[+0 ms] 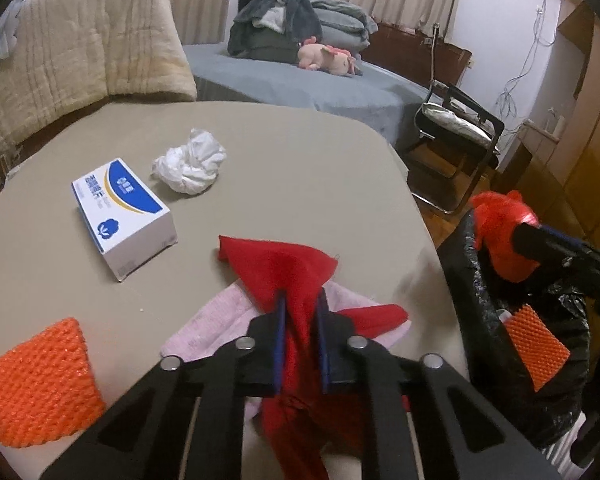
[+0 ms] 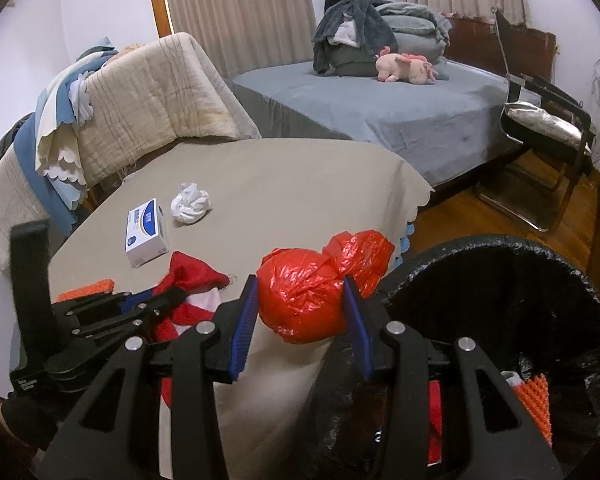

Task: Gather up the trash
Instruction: 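Carry the red sock and red bag over the bin and open both grippers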

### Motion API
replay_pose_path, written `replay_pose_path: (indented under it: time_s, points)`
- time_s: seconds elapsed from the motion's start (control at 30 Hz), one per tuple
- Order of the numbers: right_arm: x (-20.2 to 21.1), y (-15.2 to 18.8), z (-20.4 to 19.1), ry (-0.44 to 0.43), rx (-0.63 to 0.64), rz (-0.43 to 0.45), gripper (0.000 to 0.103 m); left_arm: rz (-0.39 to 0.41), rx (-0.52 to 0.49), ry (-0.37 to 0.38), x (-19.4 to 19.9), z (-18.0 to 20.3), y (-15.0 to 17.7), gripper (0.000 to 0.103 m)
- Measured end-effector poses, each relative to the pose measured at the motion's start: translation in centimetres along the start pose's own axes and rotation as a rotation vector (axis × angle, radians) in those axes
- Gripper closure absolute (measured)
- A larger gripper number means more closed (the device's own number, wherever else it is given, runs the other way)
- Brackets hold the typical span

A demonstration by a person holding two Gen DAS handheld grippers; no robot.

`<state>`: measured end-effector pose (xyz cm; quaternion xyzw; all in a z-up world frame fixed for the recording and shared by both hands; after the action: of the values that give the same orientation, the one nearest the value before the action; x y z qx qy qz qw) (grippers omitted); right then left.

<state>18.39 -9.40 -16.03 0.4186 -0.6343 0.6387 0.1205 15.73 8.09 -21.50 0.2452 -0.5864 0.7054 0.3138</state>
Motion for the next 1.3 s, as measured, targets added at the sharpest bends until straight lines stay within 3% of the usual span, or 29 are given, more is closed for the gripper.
replay_pose_path:
  time_s: [0.4, 0.6, 0.93, 1.3]
  points:
    - [1.4, -1.1, 0.0, -0.015, -0.005, 0.046, 0.063, 0.131, 0.015, 0.047, 5.6, 0.8, -3.2, 0.092]
    - [3.6, -1.7, 0.9, 0.002, -0.018, 0.089, 0.063, 0.174, -0.026, 0.079, 7.7, 3.4, -4.9, 0.092]
    - [8.3, -1.7, 4.4, 0.072, -0.051, 0.147, 0.063, 0.193, -0.115, 0.166, 8.0, 9.6, -6.0, 0.092]
    - [13.0, 1.2, 10.9, 0.207, -0.13, 0.16, 0.063, 0.149, -0.216, 0.291, 6.0, 17.6, -5.5, 0.092]
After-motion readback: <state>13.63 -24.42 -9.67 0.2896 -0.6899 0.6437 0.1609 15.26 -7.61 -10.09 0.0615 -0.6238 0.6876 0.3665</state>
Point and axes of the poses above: each gripper's, at about its wrist camera, not at the fingertips, and x roughly against the way its jaws point, z to its right, y to its underside, the point moved 3 cm from there along -x, roughly the way its jaws point, and after that the axes turned 1 degree about -x, right-handed, at the moved point
